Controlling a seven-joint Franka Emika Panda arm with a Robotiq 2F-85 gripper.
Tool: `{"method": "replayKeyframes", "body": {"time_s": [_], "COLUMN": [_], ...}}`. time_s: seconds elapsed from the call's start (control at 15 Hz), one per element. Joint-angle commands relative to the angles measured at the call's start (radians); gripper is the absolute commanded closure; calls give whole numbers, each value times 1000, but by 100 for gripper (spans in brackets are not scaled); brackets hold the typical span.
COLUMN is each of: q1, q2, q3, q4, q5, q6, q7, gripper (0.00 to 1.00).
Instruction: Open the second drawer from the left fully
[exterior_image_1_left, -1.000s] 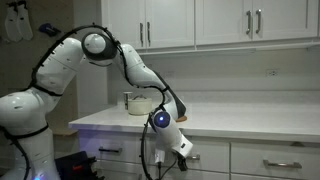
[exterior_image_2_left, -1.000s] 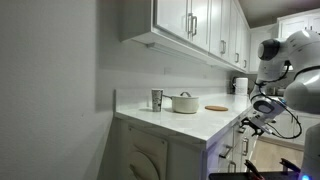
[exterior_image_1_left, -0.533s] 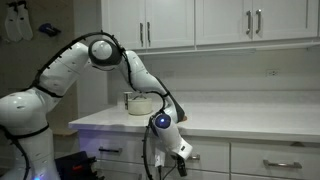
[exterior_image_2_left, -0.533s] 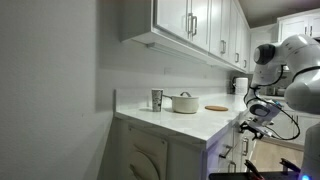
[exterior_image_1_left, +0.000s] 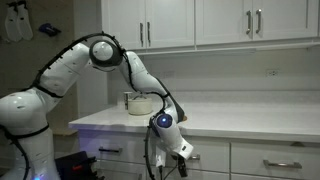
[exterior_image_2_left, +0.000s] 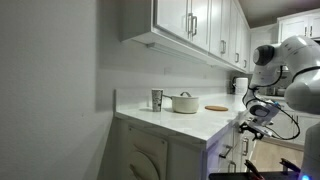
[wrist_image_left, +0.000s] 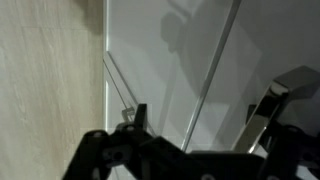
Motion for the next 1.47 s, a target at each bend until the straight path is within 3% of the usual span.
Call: {"method": "replayKeyframes", "body": {"time_s": [0.0, 0.4, 0.93, 1.0, 1.4], "q1": [42, 101, 148, 103, 63], "q2": [21, 3, 3, -6, -28], "q3": [-22, -105, -191, -149, -145], "q4": [28, -7, -9, -12, -25], "q5": [-75, -283, -419, -471, -587], "q6": [63, 58, -6, 9, -17], "q7": [117, 395, 553, 585, 675], "gripper": [0, 0, 0, 0, 0]}}
